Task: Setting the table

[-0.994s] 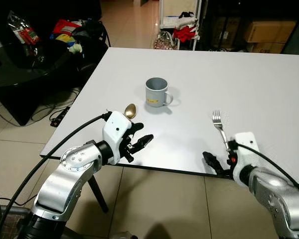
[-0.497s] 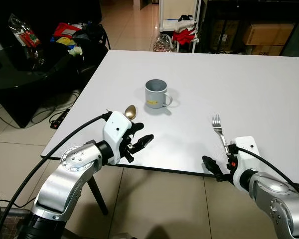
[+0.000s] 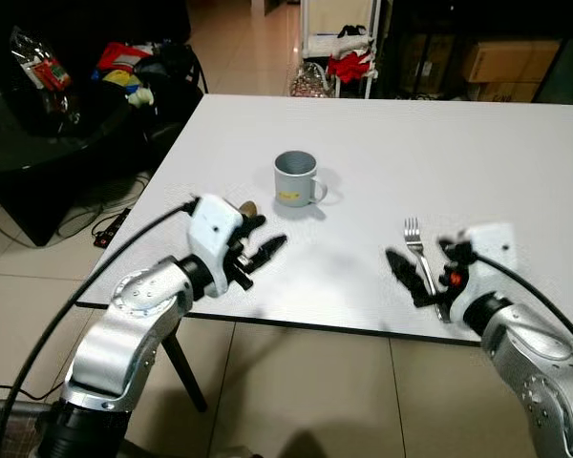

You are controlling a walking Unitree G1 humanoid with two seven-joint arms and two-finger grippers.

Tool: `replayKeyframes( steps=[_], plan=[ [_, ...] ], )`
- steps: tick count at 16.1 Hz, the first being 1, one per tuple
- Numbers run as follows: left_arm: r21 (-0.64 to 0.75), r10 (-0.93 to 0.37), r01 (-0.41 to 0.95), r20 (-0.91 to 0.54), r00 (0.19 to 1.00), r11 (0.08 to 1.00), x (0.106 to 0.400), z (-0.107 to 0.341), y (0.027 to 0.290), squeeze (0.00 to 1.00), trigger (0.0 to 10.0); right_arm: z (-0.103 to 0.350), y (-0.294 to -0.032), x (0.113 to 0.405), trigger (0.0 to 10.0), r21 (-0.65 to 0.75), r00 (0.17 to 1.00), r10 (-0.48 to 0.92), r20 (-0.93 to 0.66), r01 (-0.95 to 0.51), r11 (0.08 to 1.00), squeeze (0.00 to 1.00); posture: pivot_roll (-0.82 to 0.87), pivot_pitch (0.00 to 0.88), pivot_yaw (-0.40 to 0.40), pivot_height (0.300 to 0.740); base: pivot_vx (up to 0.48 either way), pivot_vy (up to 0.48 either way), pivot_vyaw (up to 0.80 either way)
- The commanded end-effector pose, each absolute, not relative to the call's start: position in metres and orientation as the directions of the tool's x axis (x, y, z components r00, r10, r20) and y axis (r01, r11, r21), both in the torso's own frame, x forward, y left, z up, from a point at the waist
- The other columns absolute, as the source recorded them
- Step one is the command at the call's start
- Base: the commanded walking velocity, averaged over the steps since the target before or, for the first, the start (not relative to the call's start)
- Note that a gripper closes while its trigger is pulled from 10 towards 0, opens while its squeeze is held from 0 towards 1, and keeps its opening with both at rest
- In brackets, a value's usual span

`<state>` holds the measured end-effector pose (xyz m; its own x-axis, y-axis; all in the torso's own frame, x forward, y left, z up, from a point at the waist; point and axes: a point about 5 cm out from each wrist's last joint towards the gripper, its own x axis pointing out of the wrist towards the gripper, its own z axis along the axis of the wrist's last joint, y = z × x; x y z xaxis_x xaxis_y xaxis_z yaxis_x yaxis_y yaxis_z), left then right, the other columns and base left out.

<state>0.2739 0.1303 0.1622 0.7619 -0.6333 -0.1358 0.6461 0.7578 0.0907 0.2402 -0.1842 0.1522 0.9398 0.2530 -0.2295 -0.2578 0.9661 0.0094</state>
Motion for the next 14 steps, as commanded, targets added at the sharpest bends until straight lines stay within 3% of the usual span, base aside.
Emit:
replayKeyframes(
  steps=[1, 3, 6, 7, 9, 12, 14],
  plan=[
    [0.098, -0.551, 0.559, -0.101, 0.829, 0.823, 0.276, 0.169, 0.141, 0.00, 10.0, 0.159, -0.183, 0.238, 10.0, -0.064, 0.967, 0.183, -0.177, -0.197, 0.978, 0.00, 0.00, 0.000, 0.072, 0.740, 0.000, 0.000, 0.00],
    [0.055, -0.362, 0.366, -0.061, 0.930, 0.929, 0.267, 0.168, 0.157, 0.00, 10.0, 0.165, -0.172, 0.232, 10.0, -0.112, 0.975, 0.184, -0.121, -0.198, 0.974, 0.00, 0.01, 0.000, 0.072, 0.740, 0.000, 0.000, 0.40],
    [0.071, -0.210, 0.214, -0.052, 0.976, 0.974, 0.254, 0.162, 0.164, 0.00, 10.0, 0.162, -0.167, 0.235, 10.0, -0.048, 0.980, 0.179, -0.090, -0.184, 0.982, 0.00, 0.02, 0.000, 0.063, 0.740, 0.000, 0.000, 0.80],
    [0.096, -0.142, 0.147, -0.061, 0.988, 0.984, 0.255, 0.159, 0.167, 0.00, 10.0, 0.163, -0.164, 0.236, 10.0, -0.054, 0.979, 0.189, -0.079, -0.194, 0.980, 0.00, 0.04, 0.000, 0.047, 0.740, 0.000, 0.000, 0.80],
    [0.159, -0.054, 0.044, 0.059, 0.997, 0.986, 0.260, 0.173, 0.172, 0.00, 10.0, 0.172, -0.163, 0.241, 10.0, -0.150, 0.991, 0.132, 0.027, -0.126, 0.981, 0.00, 0.06, 0.000, 0.031, 0.740, 0.000, 0.000, 0.80],
    [0.161, -0.057, 0.041, 0.097, 0.994, 0.986, 0.262, 0.182, 0.172, 0.00, 10.0, 0.183, -0.164, 0.245, 10.0, -0.129, 0.987, 0.118, 0.110, -0.104, 0.986, 0.00, 0.07, 0.000, 0.036, 0.740, 0.000, 0.000, 0.80],
    [0.182, -0.067, 0.062, 0.018, 0.998, 0.981, 0.257, 0.174, 0.174, 0.00, 10.0, 0.183, -0.164, 0.246, 10.0, -0.150, 0.986, 0.101, 0.135, -0.080, 0.985, 0.00, 0.06, 0.000, 0.046, 0.740, 0.000, 0.000, 0.80]
  ],
)
